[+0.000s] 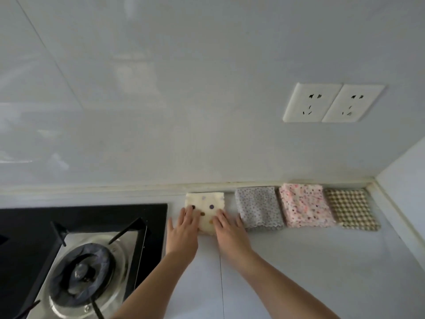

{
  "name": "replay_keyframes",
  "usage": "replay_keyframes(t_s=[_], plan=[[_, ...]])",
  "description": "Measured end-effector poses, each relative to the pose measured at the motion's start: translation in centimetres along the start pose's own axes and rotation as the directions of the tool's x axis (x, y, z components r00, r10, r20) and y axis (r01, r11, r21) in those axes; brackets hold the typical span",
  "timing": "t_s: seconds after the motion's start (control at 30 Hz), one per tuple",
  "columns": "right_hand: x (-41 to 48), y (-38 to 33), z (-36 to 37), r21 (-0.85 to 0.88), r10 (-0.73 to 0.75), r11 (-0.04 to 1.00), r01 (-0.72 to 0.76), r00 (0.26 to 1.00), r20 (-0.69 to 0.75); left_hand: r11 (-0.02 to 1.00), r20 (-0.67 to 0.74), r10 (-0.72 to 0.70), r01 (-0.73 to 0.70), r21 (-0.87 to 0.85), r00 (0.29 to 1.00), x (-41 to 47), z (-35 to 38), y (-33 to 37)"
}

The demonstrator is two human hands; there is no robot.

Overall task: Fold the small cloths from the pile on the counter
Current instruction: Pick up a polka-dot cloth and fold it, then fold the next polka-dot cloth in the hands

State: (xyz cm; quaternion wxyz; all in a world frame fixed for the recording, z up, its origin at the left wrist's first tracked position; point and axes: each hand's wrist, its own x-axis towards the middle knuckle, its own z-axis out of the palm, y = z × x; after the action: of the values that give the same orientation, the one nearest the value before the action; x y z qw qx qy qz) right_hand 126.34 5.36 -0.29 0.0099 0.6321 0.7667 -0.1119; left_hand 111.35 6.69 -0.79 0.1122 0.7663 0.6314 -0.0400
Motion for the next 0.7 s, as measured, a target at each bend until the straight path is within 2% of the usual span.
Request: replay_keyframes(t_s=[0.07,0.27,0.43,0.57,0.7], plan=[[0.1,-0.2,0.2,-0.004,0.027,1.0,-0.027,0.993,0.111,1.0,0.022,0.024,-0.024,0.012,0.999,0.7,-0.3,-0.3],[-0.4,-0.7,-1.2,0.032,0.043,0.998,-0.047,0.993,0.11,0.997,0.053,-0.027,0.031,-0.076,0.998,-1.1,-1.5,-0.7],[-4.9,-3.2,-2.1,0.276,0.079,0.957,-0.089,0.996,0.048,0.923,-0.117,-0.034,-0.014,-0.384,0.993,-8.2,-3.3,-2.7],[-9.4,-8.2,-2.8,0.492,0.107,0.866,-0.085,0.994,-0.015,0.883,-0.262,-0.019,-0.107,-0.457,0.965,-14.9,-4.2,-6.2],[-13.1,-15.2,-3.7,0.604,0.089,0.797,0.009,0.987,-0.133,0.85,-0.347,-0.041,-0.149,-0.504,0.937,-21.7,-5.7,-10.9]])
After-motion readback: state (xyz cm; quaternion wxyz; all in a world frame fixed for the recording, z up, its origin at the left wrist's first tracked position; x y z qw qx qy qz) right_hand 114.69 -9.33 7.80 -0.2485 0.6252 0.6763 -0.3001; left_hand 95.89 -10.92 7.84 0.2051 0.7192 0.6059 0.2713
